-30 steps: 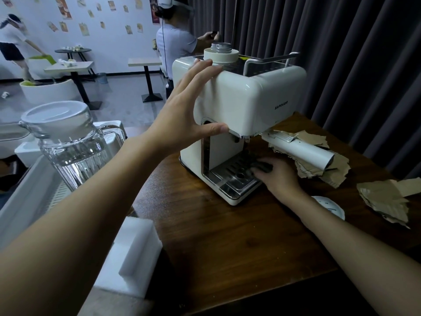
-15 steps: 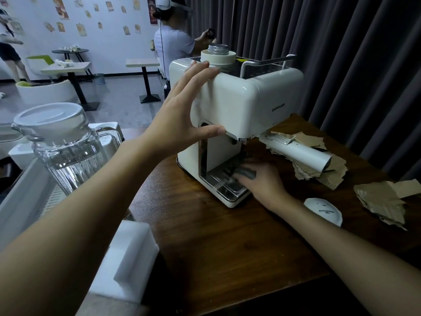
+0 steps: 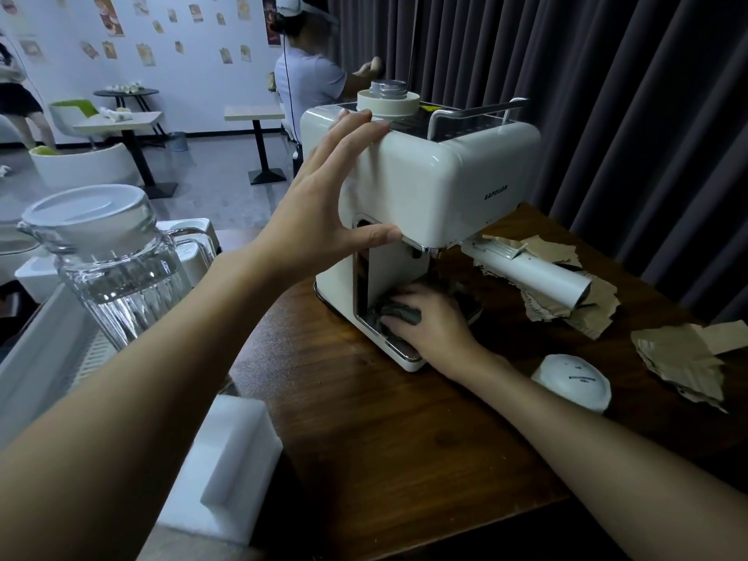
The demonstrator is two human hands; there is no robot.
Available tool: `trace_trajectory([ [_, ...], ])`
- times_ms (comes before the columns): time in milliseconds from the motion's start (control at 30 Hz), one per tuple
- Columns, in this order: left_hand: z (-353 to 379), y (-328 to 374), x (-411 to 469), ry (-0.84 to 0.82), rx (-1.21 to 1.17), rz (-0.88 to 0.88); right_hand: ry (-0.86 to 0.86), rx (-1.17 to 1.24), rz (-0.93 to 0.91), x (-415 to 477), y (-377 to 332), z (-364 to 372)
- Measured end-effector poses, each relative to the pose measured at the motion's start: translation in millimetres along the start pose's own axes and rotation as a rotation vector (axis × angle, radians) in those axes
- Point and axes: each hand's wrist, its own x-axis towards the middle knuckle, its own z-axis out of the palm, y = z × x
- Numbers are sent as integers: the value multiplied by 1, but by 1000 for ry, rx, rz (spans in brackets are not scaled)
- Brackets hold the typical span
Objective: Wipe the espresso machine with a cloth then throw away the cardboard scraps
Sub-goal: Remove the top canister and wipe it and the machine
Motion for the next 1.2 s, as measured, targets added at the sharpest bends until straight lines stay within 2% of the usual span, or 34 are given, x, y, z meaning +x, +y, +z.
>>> trace_trajectory([
  [100, -1, 0, -1, -6, 6, -13, 8, -38, 47, 11, 14, -11],
  [233, -2, 1, 0, -13, 10, -25, 42, -54, 260, 34, 35, -28],
  [300, -1, 1, 0, -11, 8, -20, 32, -55, 299, 39, 39, -30],
  [433, -1, 1, 0, -10, 8, -17, 18, -39, 227, 27, 25, -21],
  [567, 0, 1, 0, -3, 1, -10, -37, 33, 47, 2, 4, -9],
  [667, 0, 2, -1, -2, 1, -14, -60, -8, -69, -10, 1, -9],
  [800, -1, 2, -1, -4, 9, -12, -85, 20, -4, -1, 15, -23],
  [900, -1, 2, -1, -8, 3, -18, -27, -92, 191, 12, 32, -38],
  [967, -1, 1, -1, -9, 0, -18, 23, -76, 279, 13, 37, -42],
  [1033, 0, 1, -1, -6, -2, -10, 42, -50, 275, 6, 27, -39],
  [1200, 2, -1, 0, 9, -13, -1, -19, -4, 85, -29, 0, -20],
])
